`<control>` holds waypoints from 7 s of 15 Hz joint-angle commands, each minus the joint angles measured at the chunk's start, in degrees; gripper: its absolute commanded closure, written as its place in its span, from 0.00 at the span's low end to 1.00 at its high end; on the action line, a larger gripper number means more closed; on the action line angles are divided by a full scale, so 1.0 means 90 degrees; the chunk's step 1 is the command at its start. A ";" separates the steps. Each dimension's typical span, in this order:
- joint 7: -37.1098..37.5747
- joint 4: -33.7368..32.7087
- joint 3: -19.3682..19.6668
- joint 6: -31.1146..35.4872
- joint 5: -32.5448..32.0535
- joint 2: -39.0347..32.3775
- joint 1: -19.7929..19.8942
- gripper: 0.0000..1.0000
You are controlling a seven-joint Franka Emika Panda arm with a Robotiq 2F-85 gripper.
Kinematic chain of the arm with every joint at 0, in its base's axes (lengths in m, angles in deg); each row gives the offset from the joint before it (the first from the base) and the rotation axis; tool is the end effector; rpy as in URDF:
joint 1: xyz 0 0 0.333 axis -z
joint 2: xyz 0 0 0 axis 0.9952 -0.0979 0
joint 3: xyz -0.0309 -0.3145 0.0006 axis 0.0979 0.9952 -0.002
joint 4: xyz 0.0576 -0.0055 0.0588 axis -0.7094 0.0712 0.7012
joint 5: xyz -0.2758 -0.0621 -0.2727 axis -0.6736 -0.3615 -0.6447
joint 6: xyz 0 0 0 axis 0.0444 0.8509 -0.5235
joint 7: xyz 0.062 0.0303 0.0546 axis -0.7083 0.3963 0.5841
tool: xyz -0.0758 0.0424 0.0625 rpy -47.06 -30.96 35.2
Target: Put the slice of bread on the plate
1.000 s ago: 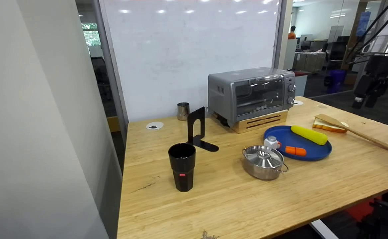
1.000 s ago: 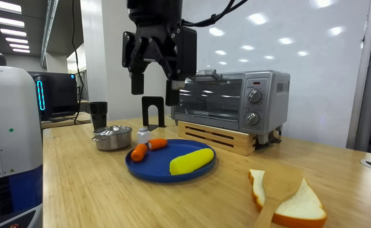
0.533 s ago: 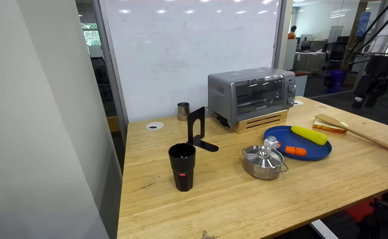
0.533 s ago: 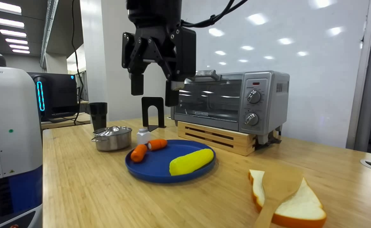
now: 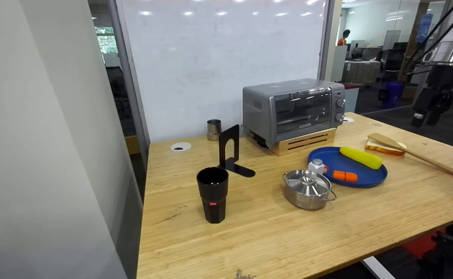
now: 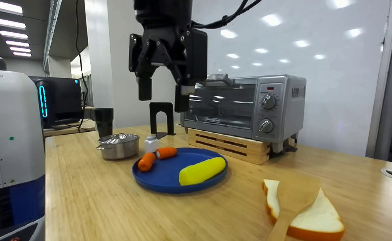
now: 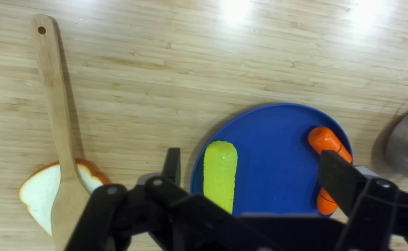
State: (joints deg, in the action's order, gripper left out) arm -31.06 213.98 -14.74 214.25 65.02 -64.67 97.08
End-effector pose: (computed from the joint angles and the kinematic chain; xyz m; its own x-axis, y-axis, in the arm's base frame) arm 0.2981 -0.2691 0.3834 0.9569 -0.2851 0.0553 -0.2763 -0.9524 -0.1284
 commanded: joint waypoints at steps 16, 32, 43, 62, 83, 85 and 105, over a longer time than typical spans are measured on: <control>-0.1183 -0.1592 -0.0035 0.0792 0.0761 -0.3332 0.0449 0.00; -0.0256 -0.1277 -0.0274 0.1813 -0.0294 -0.3601 0.1260 0.00; -0.0049 -0.1307 -0.0345 0.1872 -0.0359 -0.3694 0.1255 0.00; -0.0158 -0.1455 -0.0465 0.2159 -0.0151 -0.4057 0.1314 0.00; -0.0633 -0.1643 -0.0784 0.3004 -0.0152 -0.4654 0.1813 0.57; -0.0646 -0.1622 -0.0784 0.3053 -0.0138 -0.4638 0.1839 0.70; -0.0333 -0.0403 -0.0499 0.3582 -0.1591 -0.3017 0.1481 0.95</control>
State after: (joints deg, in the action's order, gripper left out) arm -34.68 206.13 -20.07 246.64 54.42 -97.40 111.71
